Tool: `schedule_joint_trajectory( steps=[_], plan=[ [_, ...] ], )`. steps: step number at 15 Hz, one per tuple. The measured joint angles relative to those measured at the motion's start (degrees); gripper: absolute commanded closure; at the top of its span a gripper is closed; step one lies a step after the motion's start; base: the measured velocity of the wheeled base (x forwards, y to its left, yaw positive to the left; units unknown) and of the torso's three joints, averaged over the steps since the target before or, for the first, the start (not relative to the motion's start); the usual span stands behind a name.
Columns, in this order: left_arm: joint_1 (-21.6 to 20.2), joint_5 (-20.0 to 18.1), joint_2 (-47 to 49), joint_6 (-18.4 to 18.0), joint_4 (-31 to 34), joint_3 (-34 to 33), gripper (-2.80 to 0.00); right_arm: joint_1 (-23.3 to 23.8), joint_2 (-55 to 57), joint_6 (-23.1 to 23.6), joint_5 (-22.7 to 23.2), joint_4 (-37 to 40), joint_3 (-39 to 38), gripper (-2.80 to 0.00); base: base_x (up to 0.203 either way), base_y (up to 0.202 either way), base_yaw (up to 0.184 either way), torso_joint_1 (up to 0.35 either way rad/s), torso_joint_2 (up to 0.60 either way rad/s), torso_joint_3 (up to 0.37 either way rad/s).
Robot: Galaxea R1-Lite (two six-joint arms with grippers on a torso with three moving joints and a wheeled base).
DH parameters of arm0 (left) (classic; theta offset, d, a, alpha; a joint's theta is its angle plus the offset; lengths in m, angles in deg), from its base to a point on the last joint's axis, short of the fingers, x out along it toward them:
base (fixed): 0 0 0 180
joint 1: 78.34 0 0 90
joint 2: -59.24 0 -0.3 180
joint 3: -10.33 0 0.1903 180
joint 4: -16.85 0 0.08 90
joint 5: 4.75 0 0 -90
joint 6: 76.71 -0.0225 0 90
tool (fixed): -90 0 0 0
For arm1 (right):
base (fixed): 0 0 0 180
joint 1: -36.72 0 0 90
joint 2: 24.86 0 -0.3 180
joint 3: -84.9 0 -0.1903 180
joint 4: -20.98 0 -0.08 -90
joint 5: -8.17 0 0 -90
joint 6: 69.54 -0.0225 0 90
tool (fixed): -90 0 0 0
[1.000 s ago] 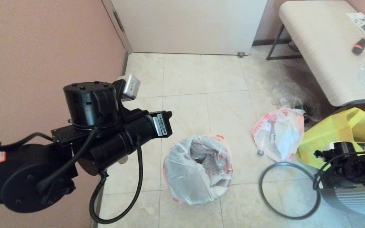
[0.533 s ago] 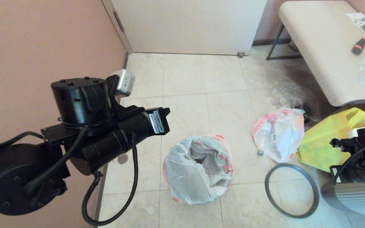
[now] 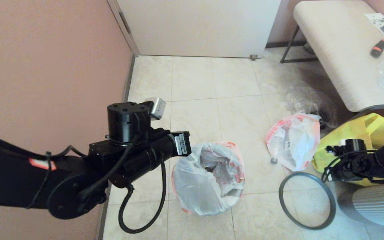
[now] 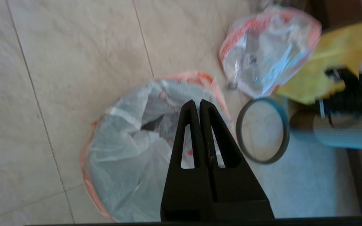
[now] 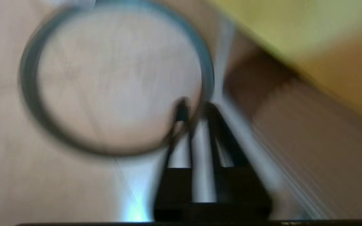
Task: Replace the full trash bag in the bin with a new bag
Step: Place the trash can ring on the trash can
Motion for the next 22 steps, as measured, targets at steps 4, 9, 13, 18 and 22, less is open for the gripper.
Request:
schedule_joint_trajectory(
  steps=[4,9,13,18,22],
  plan=[
    [0.05,-0.07,3.5,0.13,0.02,0.1,0.0,4.02,14.38,3.21,5.04,7.31,22.03,-2.8,0.0,0.0,0.0,0.0,0.0,0.0],
    [0.06,0.29,6.76,0.28,-0.12,0.25,0.0,7.94,27.23,8.21,12.92,13.45,36.2,-2.8,0.0,0.0,0.0,0.0,0.0,0.0],
    [0.13,2.04,7.65,0.2,-0.22,0.11,0.0,8.33,30.61,8.99,13.76,11.29,36.85,-2.8,0.0,0.0,0.0,0.0,0.0,0.0],
    [0.48,3.13,7.76,0.11,-0.27,0.14,0.0,8.47,32.75,10.2,13.73,8.4,36.94,-1.85,0.0,0.0,0.0,0.0,0.0,0.0],
    [0.68,3.74,7.58,0.13,-0.29,0.1,0.0,8.38,33.61,10.58,13.78,9.77,36.89,0.0,0.0,0.0,0.0,0.0,0.0,0.0]
  ],
)
